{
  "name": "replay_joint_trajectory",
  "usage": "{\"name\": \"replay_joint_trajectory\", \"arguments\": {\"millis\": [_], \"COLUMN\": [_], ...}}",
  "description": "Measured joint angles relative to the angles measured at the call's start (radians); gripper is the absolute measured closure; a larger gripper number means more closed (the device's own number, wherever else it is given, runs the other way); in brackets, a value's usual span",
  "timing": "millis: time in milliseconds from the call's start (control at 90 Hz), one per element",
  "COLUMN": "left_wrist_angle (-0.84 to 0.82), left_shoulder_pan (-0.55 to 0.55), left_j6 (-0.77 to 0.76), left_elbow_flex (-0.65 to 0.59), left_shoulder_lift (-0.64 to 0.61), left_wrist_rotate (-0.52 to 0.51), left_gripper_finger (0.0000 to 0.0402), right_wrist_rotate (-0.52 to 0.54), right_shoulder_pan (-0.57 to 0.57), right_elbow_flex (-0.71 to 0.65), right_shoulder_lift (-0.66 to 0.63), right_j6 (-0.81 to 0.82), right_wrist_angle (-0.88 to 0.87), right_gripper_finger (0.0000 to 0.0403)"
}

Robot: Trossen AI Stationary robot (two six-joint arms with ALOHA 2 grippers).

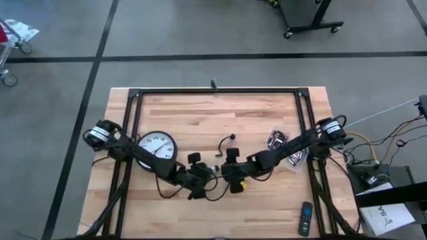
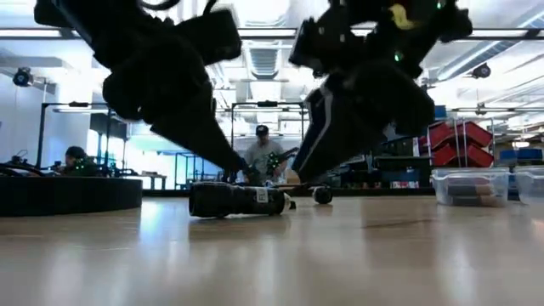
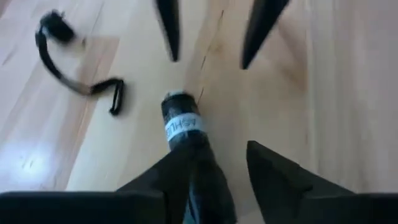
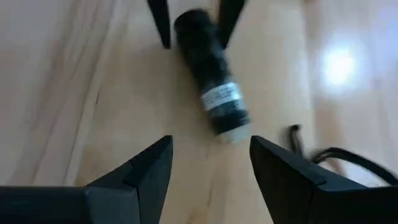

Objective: Insert battery
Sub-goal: Remove the white battery holder

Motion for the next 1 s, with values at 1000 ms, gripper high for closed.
{"name": "replay_joint_trajectory", "arguments": {"millis": [1000], "left_wrist_angle": [-0.050], "left_shoulder_pan": [0.023], "left_j6": [-0.092], "left_elbow_flex": [0.000], "left_shoulder_lift": [0.096], "left_wrist_rotate": [0.086], "left_gripper_finger": [0.0241], "right_wrist_rotate": [-0.049], "right_shoulder_pan": [-0.001], "right_elbow_flex": [0.000], "right_shoulder_lift": [0.040], "right_j6": [0.032], "right_wrist_angle": [0.018], "right_gripper_finger": [0.0203]}}
